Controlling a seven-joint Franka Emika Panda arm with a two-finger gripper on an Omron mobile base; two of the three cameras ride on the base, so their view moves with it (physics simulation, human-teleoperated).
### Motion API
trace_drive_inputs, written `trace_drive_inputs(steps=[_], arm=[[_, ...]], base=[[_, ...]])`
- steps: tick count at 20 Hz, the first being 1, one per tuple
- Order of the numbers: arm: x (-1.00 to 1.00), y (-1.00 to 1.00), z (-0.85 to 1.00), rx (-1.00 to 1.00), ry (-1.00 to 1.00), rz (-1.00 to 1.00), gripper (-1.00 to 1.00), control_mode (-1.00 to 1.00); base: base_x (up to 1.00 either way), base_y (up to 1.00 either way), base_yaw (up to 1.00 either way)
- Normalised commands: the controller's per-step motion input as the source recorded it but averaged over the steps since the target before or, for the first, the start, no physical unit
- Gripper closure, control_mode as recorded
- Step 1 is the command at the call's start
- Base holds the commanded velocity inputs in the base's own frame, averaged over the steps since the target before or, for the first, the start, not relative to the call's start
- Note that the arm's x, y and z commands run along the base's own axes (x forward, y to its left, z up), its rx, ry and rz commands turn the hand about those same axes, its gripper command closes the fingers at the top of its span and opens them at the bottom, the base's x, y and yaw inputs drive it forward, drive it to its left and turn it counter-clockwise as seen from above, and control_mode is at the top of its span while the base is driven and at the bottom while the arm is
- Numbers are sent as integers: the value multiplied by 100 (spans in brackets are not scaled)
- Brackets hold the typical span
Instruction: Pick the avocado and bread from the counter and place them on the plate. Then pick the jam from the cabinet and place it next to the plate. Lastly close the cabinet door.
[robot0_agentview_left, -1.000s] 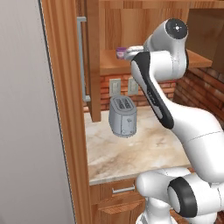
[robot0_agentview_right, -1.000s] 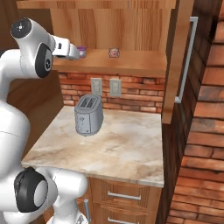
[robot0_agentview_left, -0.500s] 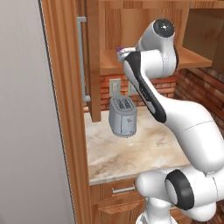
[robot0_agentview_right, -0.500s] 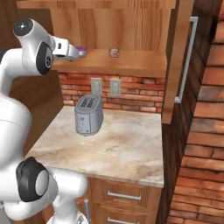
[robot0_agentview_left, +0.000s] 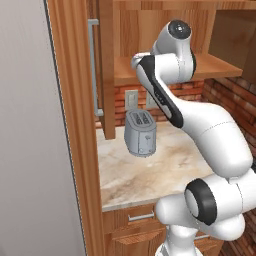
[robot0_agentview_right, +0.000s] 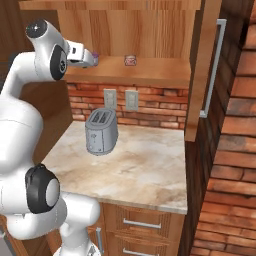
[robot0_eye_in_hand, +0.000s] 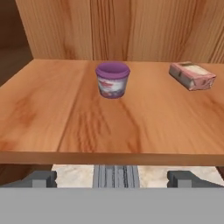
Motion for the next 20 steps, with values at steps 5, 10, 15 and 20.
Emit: trace_drive_inputs(steps=[5,10,15,20], arm=[[38,0,-11,0,0,1,-100,-100],[29,0,-16,0,0,0,-100,-100],[33,0,-9,0,-1,0,-100,-100],[34,0,-9,0,-3,0,-100,-100]], base=[[0,0,0],[0,0,0],[0,0,0],[0,0,0]])
